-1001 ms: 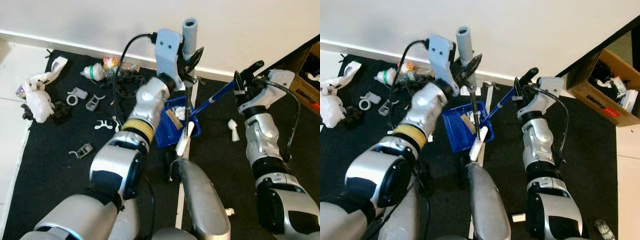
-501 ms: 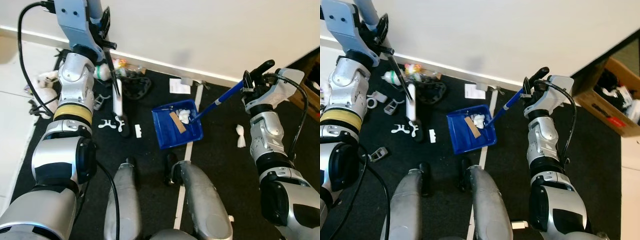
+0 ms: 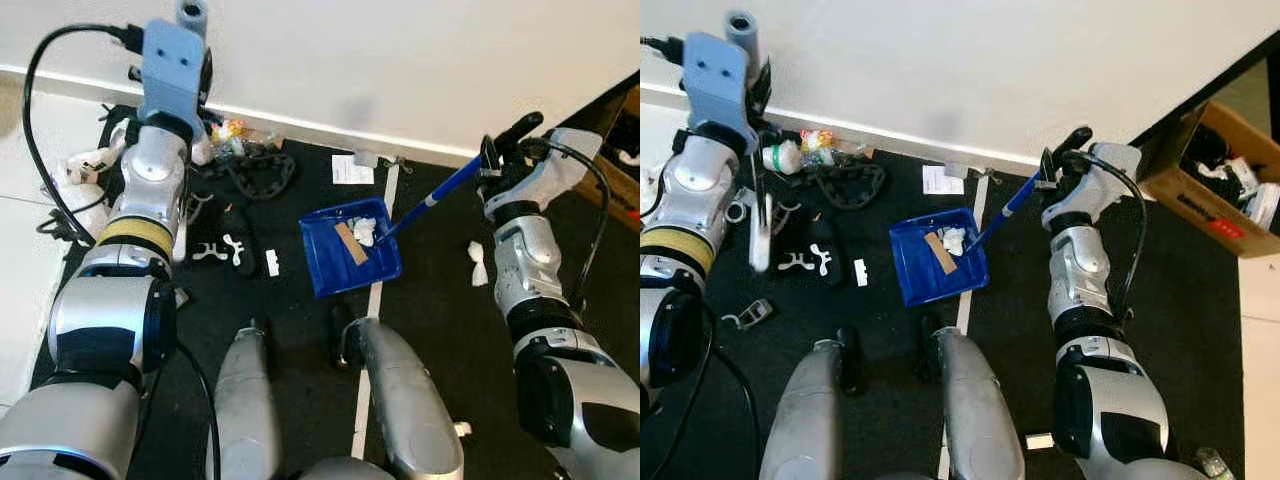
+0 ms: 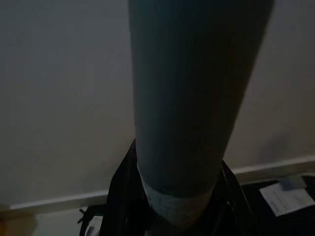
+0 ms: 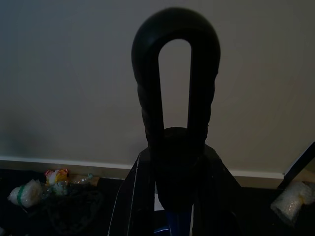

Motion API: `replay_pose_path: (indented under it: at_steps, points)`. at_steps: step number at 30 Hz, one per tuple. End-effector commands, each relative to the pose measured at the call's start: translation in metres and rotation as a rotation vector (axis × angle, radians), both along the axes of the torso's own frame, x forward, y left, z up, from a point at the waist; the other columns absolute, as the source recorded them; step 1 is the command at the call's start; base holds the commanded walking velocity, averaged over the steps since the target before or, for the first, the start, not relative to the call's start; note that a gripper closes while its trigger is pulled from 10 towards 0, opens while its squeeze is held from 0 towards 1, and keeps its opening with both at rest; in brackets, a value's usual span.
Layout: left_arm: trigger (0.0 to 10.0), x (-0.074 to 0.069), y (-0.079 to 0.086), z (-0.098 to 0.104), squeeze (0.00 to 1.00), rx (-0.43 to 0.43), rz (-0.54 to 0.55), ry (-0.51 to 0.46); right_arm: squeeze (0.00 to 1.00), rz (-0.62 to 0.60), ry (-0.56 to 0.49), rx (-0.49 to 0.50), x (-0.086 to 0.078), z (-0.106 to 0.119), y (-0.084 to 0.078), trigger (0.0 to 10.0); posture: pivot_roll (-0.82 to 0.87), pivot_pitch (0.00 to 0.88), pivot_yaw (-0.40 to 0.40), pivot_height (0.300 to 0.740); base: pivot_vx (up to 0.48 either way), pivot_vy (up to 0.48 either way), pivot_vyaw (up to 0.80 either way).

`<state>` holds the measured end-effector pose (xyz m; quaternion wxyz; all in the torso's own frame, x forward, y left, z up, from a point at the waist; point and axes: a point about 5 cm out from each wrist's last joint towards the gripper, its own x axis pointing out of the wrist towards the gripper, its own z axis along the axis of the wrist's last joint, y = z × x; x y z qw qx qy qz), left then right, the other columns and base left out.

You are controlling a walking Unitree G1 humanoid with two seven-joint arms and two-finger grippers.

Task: Sweep floor

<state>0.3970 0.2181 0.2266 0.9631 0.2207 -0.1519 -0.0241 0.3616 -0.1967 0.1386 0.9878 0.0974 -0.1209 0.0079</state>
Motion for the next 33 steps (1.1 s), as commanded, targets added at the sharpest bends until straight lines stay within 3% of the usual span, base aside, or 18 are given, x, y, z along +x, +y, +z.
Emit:
replay_pose_path:
  at_steps: [1, 3, 9, 10, 11, 12, 15, 16, 17, 19, 23, 24, 26, 28, 29, 31, 32, 33]
  points:
    - [10.0, 0.000, 0.005, 0.024, 0.00, 0.046, 0.031, -0.095, 0.00, 0.010, 0.056, 0.022, -0.005, -0.014, -0.001, 0.0, -0.08, 0.470, -0.086, 0.740, 0.000, 0.000, 0.00]
    - [10.0, 0.001, 0.006, 0.025, 0.00, 0.046, 0.038, -0.095, 0.00, 0.010, 0.056, 0.019, -0.005, -0.014, -0.003, 0.0, -0.08, 0.471, -0.084, 0.740, 0.000, 0.000, 0.00]
    - [10.0, 0.000, -0.001, 0.000, 0.00, 0.039, 0.030, -0.026, 0.00, 0.008, 0.062, 0.014, -0.008, -0.017, -0.004, 0.0, -0.11, 0.470, -0.088, 0.740, 0.000, 0.000, 0.00]
    - [10.0, 0.001, -0.012, -0.009, 0.00, -0.013, -0.007, 0.002, 0.00, 0.005, 0.063, 0.021, -0.010, -0.019, -0.005, 0.0, -0.12, 0.489, -0.097, 0.740, 0.000, 0.000, 0.00]
    - [10.0, 0.001, -0.012, -0.009, 0.00, -0.013, -0.007, 0.002, 0.00, 0.005, 0.063, 0.021, -0.010, -0.019, -0.005, 0.0, -0.12, 0.489, -0.097, 0.740, 0.000, 0.000, 0.00]
    - [10.0, 0.001, -0.023, -0.016, 0.00, -0.064, -0.046, 0.029, 0.00, 0.007, 0.068, 0.020, -0.011, -0.021, -0.005, 0.0, -0.12, 0.491, -0.097, 0.740, 0.000, 0.000, 0.00]
    - [10.0, 0.001, -0.091, -0.045, 0.00, -0.212, -0.344, 0.223, 0.00, 0.009, 0.107, 0.008, -0.017, -0.032, -0.007, 0.0, -0.12, 0.507, -0.101, 0.740, 0.000, 0.000, 0.00]
    - [10.0, 0.001, -0.091, -0.045, 0.00, -0.212, -0.344, 0.223, 0.00, 0.009, 0.107, 0.008, -0.017, -0.032, -0.007, 0.0, -0.12, 0.507, -0.101, 0.740, 0.000, 0.000, 0.00]
    - [10.0, -0.001, -0.101, -0.050, 0.00, -0.242, -0.383, 0.254, 0.00, 0.004, 0.114, 0.013, -0.018, -0.034, -0.008, 0.0, -0.12, 0.507, -0.101, 0.740, 0.000, 0.000, 0.00]
    - [10.0, -0.007, -0.129, -0.065, 0.00, -0.209, -0.453, 0.326, 0.00, 0.000, 0.119, 0.009, -0.018, -0.034, -0.009, 0.0, -0.12, 0.486, -0.092, 0.740, 0.000, 0.000, 0.00]
    - [10.0, -0.009, -0.149, -0.065, 0.00, -0.256, -0.479, 0.326, 0.00, -0.015, 0.102, 0.020, -0.016, -0.029, -0.011, 0.0, -0.13, 0.482, -0.083, 0.740, 0.000, 0.000, 0.00]
    - [10.0, -0.008, -0.157, -0.055, 0.00, -0.302, -0.480, 0.295, 0.00, -0.016, 0.096, 0.021, -0.015, -0.027, -0.011, 0.0, -0.12, 0.471, -0.079, 0.740, 0.000, 0.000, 0.00]
    - [10.0, -0.008, -0.157, -0.055, 0.00, -0.302, -0.480, 0.295, 0.00, -0.016, 0.096, 0.021, -0.015, -0.027, -0.011, 0.0, -0.12, 0.471, -0.079, 0.740, 0.000, 0.000, 0.00]
    - [10.0, -0.002, -0.173, -0.022, 0.00, -0.413, -0.498, 0.201, 0.00, -0.018, 0.087, 0.022, -0.013, -0.023, -0.014, 0.0, -0.10, 0.469, -0.079, 0.740, 0.000, 0.000, 0.00]
    - [10.0, -0.002, -0.173, -0.022, 0.00, -0.413, -0.498, 0.201, 0.00, -0.018, 0.087, 0.022, -0.013, -0.023, -0.014, 0.0, -0.10, 0.469, -0.079, 0.740, 0.000, 0.000, 0.00]
    - [10.0, 0.002, -0.186, 0.025, 0.00, -0.511, -0.544, 0.066, 0.00, -0.014, 0.085, 0.021, -0.012, -0.021, -0.015, 0.0, -0.08, 0.445, -0.080, 0.740, 0.000, 0.000, 0.00]
    - [10.0, 0.002, -0.186, 0.025, 0.00, -0.511, -0.544, 0.066, 0.00, -0.014, 0.085, 0.021, -0.012, -0.021, -0.015, 0.0, -0.08, 0.445, -0.080, 0.740, 0.000, 0.000, 0.00]
    - [10.0, 0.003, -0.188, 0.058, 0.00, -0.524, -0.568, -0.035, 0.00, -0.014, 0.079, 0.025, -0.010, -0.019, -0.015, 0.0, -0.07, 0.447, -0.081, 0.740, 0.000, 0.000, 0.00]
